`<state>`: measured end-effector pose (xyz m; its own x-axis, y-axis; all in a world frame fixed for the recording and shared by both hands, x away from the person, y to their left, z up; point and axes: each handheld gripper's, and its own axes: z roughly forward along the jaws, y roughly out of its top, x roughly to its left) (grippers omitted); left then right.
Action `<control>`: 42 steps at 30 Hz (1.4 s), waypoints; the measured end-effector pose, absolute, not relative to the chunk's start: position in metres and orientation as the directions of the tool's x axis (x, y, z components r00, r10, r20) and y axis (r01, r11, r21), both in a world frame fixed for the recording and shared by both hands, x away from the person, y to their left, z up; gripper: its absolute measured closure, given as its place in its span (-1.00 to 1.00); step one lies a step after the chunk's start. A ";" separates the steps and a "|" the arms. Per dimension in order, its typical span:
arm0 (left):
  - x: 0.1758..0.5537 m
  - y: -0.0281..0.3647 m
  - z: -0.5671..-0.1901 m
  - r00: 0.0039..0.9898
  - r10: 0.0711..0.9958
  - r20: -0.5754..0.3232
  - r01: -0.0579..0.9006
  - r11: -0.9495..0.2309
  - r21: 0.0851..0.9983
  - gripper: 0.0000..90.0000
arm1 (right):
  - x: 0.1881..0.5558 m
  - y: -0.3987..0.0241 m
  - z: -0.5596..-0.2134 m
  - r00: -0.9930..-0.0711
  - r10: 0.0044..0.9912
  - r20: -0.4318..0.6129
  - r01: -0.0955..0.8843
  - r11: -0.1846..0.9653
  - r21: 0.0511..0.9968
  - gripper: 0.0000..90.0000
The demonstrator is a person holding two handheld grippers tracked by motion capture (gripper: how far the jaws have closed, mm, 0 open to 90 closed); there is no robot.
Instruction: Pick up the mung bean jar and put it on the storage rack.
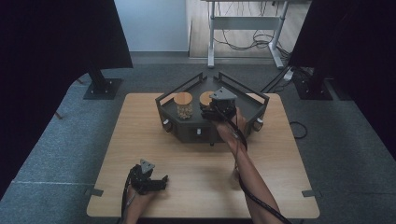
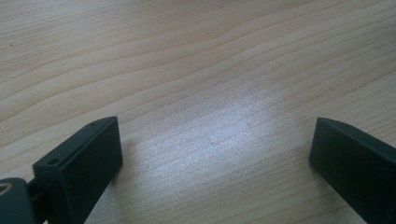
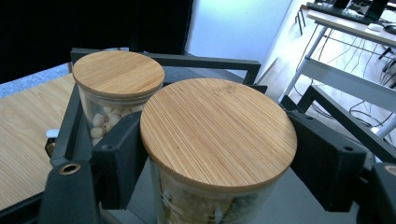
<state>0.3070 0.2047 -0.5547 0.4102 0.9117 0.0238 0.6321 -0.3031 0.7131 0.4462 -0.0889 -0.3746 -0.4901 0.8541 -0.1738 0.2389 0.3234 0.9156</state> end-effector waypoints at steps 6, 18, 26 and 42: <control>0.307 0.205 -0.555 0.410 0.912 0.024 0.632 -0.303 0.713 -0.95 | 0.451 -0.088 -0.378 -0.488 0.856 -0.170 0.247 0.322 0.914 -0.48; 0.307 0.205 -0.555 0.412 0.911 0.026 0.632 -0.306 0.712 -0.95 | 0.458 -0.088 -0.385 -0.490 0.859 -0.148 0.268 0.310 0.912 -0.48; 0.307 0.205 -0.555 0.411 0.911 0.025 0.632 -0.305 0.713 -0.95 | 0.460 -0.087 -0.390 -0.490 0.860 -0.143 0.279 0.310 0.909 -0.48; 0.307 0.205 -0.555 0.411 0.911 0.025 0.632 -0.305 0.712 -0.95 | 0.464 -0.090 -0.396 -0.488 0.865 -0.115 0.306 0.294 0.905 -0.48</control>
<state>0.3070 0.2048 -0.5547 0.4114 0.9111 0.0251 0.6321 -0.3051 0.7123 0.4640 -0.0897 -0.3963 -0.4880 0.8651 -0.1155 0.3065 0.2938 0.9054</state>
